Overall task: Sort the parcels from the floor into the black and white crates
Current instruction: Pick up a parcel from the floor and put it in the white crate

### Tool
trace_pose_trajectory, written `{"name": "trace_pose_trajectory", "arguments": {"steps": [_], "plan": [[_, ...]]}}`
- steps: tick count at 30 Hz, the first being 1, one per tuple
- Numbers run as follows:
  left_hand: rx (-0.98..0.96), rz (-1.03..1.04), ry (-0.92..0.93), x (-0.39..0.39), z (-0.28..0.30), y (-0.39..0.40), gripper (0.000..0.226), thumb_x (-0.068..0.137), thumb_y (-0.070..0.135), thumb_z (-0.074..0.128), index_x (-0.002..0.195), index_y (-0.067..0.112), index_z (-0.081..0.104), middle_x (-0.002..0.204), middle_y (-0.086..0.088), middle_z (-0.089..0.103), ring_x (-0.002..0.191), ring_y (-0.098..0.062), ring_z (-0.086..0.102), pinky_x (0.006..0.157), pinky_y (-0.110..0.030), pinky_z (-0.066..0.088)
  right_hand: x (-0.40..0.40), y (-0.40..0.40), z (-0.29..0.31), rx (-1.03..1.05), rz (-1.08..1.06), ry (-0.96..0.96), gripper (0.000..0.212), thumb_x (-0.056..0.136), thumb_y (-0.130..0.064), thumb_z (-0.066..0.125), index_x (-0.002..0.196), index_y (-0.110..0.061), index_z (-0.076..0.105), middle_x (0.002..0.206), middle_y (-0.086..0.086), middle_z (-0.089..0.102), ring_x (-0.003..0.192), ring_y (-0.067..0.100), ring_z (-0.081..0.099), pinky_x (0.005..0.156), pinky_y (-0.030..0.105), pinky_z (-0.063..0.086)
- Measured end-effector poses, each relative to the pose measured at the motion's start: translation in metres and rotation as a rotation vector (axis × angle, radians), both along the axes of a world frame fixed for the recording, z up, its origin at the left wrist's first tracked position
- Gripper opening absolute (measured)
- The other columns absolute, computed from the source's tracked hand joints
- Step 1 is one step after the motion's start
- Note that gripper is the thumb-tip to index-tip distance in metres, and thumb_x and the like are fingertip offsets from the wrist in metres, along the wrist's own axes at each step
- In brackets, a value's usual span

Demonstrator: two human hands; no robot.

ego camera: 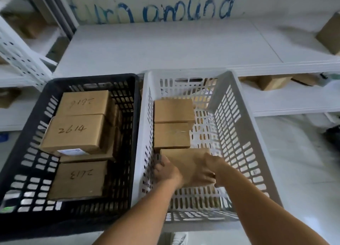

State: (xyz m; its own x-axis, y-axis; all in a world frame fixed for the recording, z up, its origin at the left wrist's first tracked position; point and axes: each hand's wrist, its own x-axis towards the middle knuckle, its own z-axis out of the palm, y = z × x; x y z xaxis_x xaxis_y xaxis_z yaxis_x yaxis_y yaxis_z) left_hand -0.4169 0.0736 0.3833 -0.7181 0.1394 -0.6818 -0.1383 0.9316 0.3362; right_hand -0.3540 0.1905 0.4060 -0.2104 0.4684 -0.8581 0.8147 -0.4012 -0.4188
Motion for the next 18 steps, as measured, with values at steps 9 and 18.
{"name": "trace_pose_trajectory", "arguments": {"steps": [9,18], "plan": [[-0.010,-0.127,-0.066,-0.013,-0.015,0.001,0.067,0.097,0.018,0.046,0.152,0.014,0.010,0.159,-0.009,-0.007,0.145,-0.032,0.004,0.118,-0.045,0.017,-0.023,-0.003,-0.025,-0.085,-0.096,-0.021,0.036,0.099,-0.041,0.042,0.103,-0.005,0.047,0.093,0.013,0.056,0.084,0.029,0.056,0.071,0.039,0.052],[0.014,-0.288,-0.043,-0.012,-0.027,0.009,0.067,0.093,0.023,0.053,0.151,0.010,0.021,0.160,-0.001,0.000,0.147,-0.023,0.005,0.118,-0.043,0.019,-0.033,-0.008,-0.019,-0.093,-0.028,-0.029,0.047,0.098,-0.048,0.040,0.117,-0.006,0.049,0.091,0.011,0.055,0.074,0.023,0.052,0.054,0.029,0.039]]}}
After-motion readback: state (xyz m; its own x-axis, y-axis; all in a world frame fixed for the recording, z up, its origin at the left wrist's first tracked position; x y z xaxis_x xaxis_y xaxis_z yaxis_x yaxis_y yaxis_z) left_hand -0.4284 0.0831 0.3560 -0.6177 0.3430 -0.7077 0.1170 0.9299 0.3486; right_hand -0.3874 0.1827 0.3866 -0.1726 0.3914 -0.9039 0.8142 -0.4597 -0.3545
